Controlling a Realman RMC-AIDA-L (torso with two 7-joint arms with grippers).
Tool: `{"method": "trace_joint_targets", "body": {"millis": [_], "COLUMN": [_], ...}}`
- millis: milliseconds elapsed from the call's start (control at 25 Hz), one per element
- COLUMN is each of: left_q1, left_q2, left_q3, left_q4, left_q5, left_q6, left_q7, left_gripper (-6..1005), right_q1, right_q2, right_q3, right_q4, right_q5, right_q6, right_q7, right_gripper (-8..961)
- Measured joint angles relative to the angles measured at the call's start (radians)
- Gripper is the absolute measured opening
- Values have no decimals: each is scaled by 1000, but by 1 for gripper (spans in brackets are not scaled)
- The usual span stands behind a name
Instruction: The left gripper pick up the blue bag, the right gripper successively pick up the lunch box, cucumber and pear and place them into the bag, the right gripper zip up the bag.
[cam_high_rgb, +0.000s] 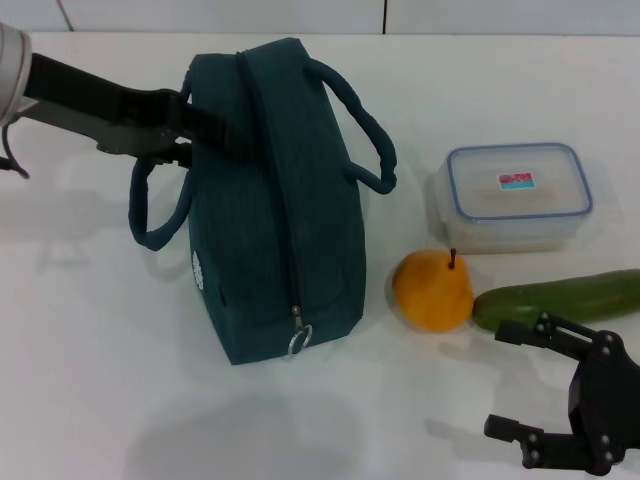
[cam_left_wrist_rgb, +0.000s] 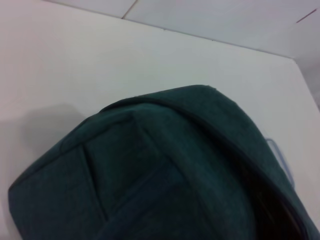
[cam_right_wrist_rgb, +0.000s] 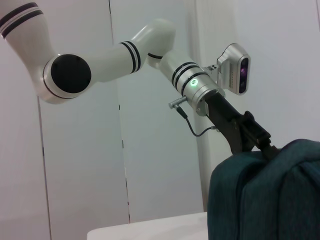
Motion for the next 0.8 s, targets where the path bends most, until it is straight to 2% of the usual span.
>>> {"method": "trace_joint_targets", "body": {"millis": [160,520,640,800], "left_q1": [3,13,14,14], "left_q2": [10,13,13,15], "left_q3": [-1,4,4,4], "left_q4": [-11,3,1,0], "left_q5": [-39,-45,-47,-44], "left_q6": [-1,-1,0,1], "left_q7": [8,44,44,42], "left_gripper": [654,462,225,85], "right_q1": [0,0,0,0], "right_q2": [0,0,0,0], "right_q3": [0,0,1,2], "right_q4": [1,1,1,1], "right_q5": [0,0,0,0], "right_q6": [-1,-9,-14,-16], "right_q7": [0,0,0,0], "right_gripper": [848,848,847,847]}}
